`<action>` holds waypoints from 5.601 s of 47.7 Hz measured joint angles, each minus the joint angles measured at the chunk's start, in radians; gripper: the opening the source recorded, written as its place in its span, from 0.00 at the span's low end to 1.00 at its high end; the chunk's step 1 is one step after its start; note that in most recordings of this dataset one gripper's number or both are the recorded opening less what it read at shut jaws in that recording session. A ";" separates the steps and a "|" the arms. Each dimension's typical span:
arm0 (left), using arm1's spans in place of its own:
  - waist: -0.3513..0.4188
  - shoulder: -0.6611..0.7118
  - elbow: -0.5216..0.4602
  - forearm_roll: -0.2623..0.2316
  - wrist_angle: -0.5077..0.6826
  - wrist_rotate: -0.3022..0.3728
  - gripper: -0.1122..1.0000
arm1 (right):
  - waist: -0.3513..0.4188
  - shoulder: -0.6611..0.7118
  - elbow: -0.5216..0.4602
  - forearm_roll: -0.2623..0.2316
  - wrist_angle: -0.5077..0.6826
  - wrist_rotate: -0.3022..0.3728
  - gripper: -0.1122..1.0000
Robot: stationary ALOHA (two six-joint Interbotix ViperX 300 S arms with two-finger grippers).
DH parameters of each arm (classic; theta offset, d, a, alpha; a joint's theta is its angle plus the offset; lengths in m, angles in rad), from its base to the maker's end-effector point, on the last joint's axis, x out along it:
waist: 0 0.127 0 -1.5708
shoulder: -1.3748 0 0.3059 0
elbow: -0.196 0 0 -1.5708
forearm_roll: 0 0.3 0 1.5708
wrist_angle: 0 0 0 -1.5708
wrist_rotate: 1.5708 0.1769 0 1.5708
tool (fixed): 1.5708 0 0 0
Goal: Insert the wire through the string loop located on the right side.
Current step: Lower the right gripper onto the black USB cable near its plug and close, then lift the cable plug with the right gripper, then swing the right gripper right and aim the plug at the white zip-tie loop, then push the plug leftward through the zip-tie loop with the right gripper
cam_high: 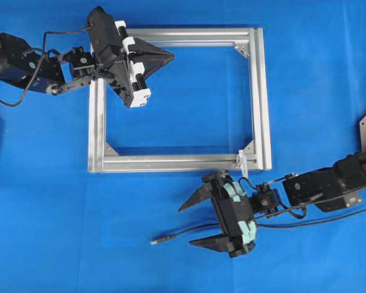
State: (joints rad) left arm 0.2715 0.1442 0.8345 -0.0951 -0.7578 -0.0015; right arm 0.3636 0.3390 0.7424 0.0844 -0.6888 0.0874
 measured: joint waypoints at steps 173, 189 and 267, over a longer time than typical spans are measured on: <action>0.000 -0.046 0.023 0.002 0.000 -0.005 0.10 | 0.094 -0.710 0.546 0.147 0.179 -0.020 0.07; -0.006 -0.057 0.028 0.002 0.000 -0.005 0.10 | 0.094 -0.890 0.640 0.149 0.258 -0.026 0.07; -0.018 -0.057 0.028 0.002 0.000 -0.005 0.10 | -0.152 -0.877 0.675 0.149 0.232 -0.067 0.07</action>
State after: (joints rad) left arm 0.2531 0.0874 0.8621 -0.0936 -0.7578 -0.0061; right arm 0.2117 -0.5384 1.4174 0.2332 -0.4571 0.0199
